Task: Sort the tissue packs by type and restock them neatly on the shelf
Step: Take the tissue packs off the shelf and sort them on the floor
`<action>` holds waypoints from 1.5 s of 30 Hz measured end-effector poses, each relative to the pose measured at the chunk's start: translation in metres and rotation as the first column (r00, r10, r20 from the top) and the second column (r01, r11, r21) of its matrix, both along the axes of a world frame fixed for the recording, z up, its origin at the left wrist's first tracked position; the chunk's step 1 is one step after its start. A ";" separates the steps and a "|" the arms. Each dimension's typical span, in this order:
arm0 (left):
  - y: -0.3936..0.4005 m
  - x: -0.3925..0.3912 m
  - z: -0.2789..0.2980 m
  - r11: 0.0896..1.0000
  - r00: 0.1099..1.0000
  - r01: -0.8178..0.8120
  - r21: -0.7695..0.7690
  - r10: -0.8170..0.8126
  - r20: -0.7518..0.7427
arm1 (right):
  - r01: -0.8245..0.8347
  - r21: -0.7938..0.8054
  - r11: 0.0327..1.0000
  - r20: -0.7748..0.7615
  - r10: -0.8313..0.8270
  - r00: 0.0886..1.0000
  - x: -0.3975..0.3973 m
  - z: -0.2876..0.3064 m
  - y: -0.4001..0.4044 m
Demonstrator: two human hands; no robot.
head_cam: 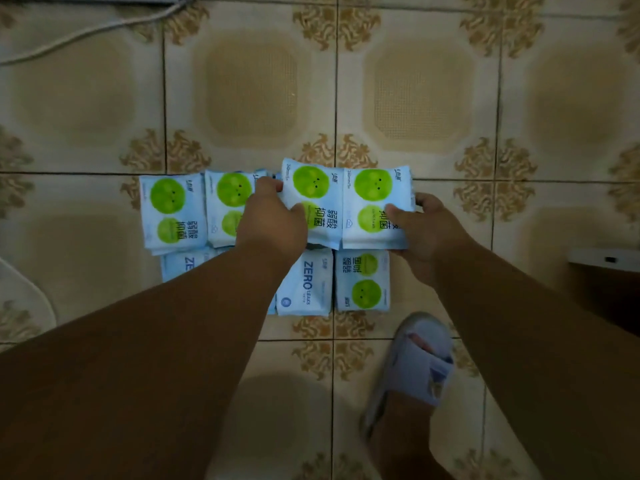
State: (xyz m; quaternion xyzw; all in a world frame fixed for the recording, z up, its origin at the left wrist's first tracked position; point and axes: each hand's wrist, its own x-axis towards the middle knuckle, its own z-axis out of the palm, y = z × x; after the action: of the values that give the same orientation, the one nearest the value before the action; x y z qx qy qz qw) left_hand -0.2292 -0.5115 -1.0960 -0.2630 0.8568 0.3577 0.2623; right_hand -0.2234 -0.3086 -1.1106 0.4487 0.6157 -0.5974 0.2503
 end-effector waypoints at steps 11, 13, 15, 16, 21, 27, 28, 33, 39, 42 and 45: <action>0.000 -0.009 0.013 0.880 0.924 0.368 -0.302 -0.309 0.226 | -0.485 0.371 0.792 0.183 0.449 0.874 0.000 0.001 -0.024; 0.004 0.001 0.063 0.888 0.922 0.383 -0.255 -0.350 0.166 | -0.531 0.371 0.762 0.218 0.485 0.847 0.001 0.051 -0.028; 0.010 0.011 0.125 0.891 0.913 0.408 -0.199 -0.395 0.101 | -0.540 0.382 0.750 0.177 0.515 0.839 0.005 0.111 -0.032; 0.014 0.016 0.160 0.892 0.909 0.416 -0.179 -0.409 0.076 | -0.542 0.393 0.743 0.146 0.532 0.834 0.008 0.146 -0.034; 0.026 0.040 0.363 0.881 0.881 0.451 -0.147 -0.465 -0.088 | -0.530 0.471 0.705 -0.054 0.623 0.780 0.029 0.357 -0.043; 0.033 0.039 0.598 0.722 0.630 0.638 -0.267 -0.689 -0.358 | -0.275 0.688 0.672 -0.252 0.576 0.778 0.067 0.620 -0.025; 0.036 0.037 0.632 0.704 0.578 0.654 -0.277 -0.701 -0.417 | -0.200 0.724 0.660 -0.287 0.552 0.783 0.077 0.659 -0.023; 0.058 0.052 0.781 0.557 0.235 0.785 -0.271 -0.673 -0.702 | 0.199 0.811 0.550 -0.449 0.368 0.814 0.148 0.818 -0.030; 0.091 0.154 0.909 0.381 -0.013 0.892 -0.246 -0.520 -0.854 | 0.530 0.747 0.402 -0.618 0.124 0.776 0.278 0.935 -0.043; 0.101 0.205 0.956 0.292 -0.109 0.922 -0.255 -0.434 -0.894 | 0.651 0.692 0.311 -0.696 0.052 0.716 0.336 0.977 -0.048; 0.109 0.252 0.991 0.222 -0.178 0.935 -0.276 -0.382 -0.907 | 0.739 0.633 0.231 -0.761 0.010 0.648 0.389 1.012 -0.050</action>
State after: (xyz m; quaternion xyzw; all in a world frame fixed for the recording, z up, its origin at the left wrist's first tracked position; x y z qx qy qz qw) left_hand 0.0232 -0.4024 -0.1054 0.5857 0.6897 0.4253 -0.0208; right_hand 0.1659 -0.3588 -0.0988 0.4199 0.7431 -0.2899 -0.4330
